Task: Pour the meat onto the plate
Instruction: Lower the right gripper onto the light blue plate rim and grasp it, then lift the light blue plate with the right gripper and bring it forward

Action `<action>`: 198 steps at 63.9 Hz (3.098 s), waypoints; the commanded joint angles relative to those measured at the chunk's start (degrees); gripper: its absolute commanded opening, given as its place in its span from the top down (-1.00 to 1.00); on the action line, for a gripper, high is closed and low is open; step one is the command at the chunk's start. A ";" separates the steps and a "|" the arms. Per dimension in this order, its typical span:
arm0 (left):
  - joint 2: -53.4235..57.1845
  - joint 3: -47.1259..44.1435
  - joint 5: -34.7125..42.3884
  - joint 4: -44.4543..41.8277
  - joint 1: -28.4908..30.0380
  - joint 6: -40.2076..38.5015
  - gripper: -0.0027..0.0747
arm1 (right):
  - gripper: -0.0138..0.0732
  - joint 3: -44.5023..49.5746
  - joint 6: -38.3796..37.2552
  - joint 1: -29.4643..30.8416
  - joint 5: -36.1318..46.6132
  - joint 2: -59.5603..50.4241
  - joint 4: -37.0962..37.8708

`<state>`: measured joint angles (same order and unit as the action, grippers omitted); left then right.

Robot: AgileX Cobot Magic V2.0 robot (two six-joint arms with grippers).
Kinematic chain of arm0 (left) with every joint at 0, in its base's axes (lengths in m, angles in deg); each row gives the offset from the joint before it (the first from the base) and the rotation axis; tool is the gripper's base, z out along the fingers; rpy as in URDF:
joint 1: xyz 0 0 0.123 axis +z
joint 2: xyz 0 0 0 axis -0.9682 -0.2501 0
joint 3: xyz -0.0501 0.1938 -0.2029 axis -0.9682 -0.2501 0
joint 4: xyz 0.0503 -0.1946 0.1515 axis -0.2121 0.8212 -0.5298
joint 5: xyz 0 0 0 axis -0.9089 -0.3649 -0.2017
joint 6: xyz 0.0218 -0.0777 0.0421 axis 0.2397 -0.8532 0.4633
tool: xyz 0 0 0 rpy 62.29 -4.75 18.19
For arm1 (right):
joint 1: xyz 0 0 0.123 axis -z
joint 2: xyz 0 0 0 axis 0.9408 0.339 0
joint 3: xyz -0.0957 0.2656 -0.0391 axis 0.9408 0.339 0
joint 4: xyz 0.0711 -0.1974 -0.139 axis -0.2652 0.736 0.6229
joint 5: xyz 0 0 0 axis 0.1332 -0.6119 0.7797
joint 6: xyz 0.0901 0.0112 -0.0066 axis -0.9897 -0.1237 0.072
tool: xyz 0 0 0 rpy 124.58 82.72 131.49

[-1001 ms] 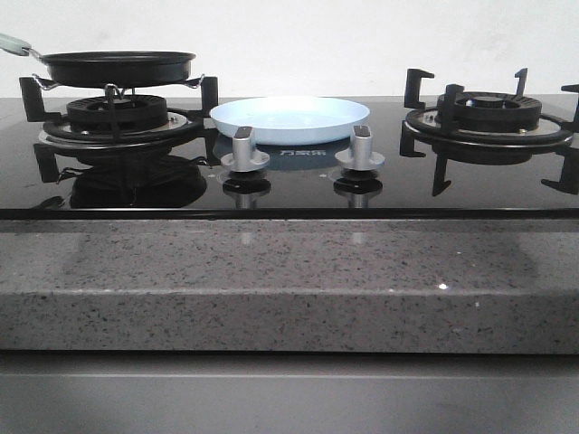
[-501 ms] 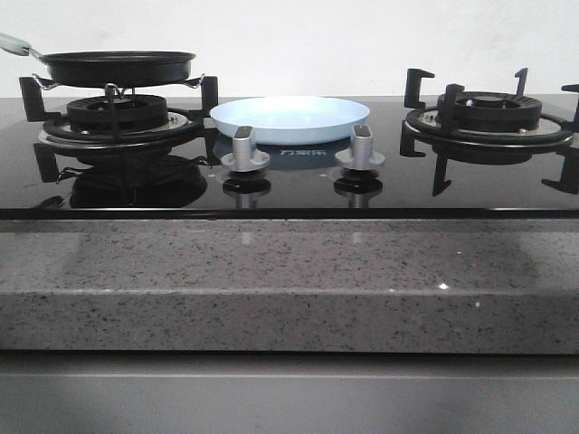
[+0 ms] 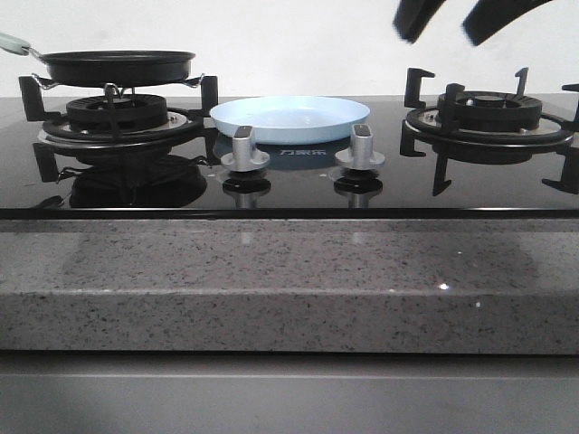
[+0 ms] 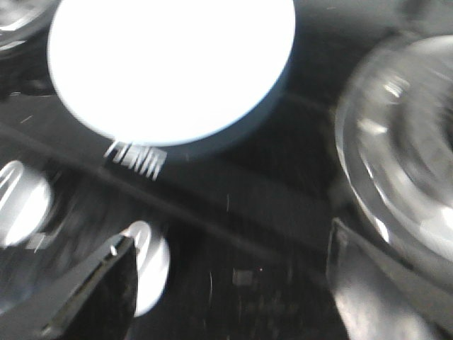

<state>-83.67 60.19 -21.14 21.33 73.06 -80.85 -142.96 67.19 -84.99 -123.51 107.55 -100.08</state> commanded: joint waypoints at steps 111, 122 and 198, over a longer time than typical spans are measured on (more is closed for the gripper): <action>-0.50 2.02 4.55 0.73 0.26 -0.15 -0.34 | 0.83 -42.82 -1.06 1.23 -12.62 29.76 -0.90; -0.50 2.02 4.76 0.73 0.26 -0.15 -0.34 | 0.83 -42.76 -2.06 1.23 -12.72 24.77 -1.02; -0.50 2.02 4.18 0.73 0.26 -0.15 -0.34 | 0.84 8.12 0.84 -5.17 10.45 -1.89 -4.24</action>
<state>-83.67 60.19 -21.14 21.37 73.06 -80.85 -133.43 67.44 -90.13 -116.38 106.97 -103.29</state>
